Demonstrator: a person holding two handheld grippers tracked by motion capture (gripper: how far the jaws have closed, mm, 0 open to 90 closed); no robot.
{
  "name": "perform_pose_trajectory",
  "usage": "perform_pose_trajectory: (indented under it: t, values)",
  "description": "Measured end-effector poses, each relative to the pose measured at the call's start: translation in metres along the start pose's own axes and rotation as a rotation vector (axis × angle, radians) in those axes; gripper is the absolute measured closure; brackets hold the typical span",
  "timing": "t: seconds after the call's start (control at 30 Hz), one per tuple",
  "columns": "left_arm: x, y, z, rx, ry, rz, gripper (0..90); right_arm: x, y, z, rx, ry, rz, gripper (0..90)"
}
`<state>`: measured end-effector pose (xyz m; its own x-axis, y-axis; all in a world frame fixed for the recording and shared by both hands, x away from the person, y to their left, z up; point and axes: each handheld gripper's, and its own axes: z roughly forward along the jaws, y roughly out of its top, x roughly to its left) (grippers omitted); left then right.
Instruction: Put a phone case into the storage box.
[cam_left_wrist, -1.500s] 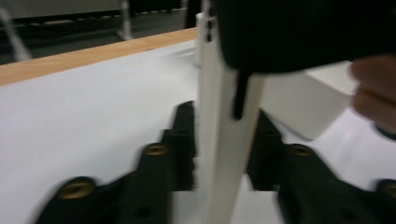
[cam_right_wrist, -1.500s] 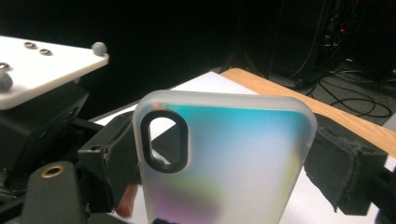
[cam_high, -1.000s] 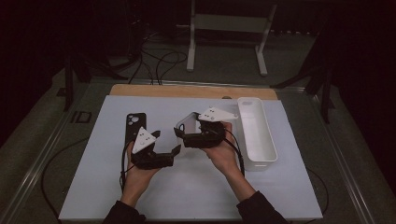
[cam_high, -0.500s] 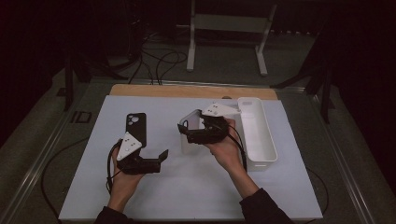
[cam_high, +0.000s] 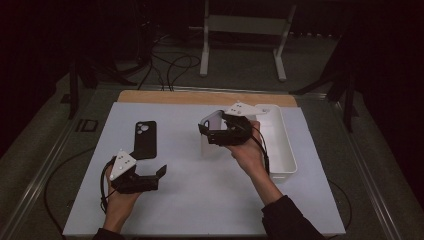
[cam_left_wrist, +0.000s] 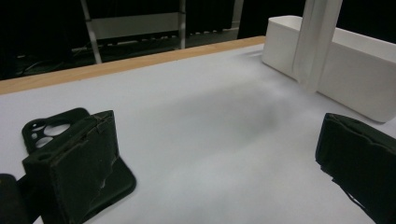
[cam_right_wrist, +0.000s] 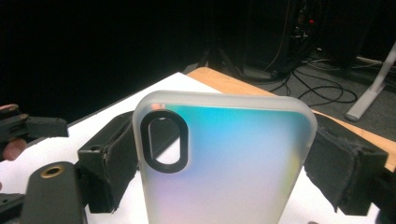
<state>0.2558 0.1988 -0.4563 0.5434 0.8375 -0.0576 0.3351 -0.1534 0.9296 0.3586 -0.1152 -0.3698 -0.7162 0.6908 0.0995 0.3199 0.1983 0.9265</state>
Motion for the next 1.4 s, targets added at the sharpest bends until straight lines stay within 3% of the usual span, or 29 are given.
perform_pose_trajectory:
  t: [0.57,0.8,1.0,1.4]
  values:
    - [0.015,-0.03,-0.02,0.012,0.014,0.015,0.0,-0.029,0.005,-0.008,-0.016,-0.07,0.034,16.6]
    - [0.015,-0.033,-0.021,0.023,0.022,0.033,0.0,-0.043,0.011,-0.014,-0.038,-0.104,0.048,16.6]
    - [0.016,-0.034,-0.021,0.019,0.02,0.03,0.0,-0.06,0.018,-0.019,-0.053,-0.153,0.072,16.6]
    - [0.016,-0.034,-0.023,0.008,0.025,0.022,0.0,-0.077,0.026,-0.028,-0.063,-0.228,0.072,16.6]
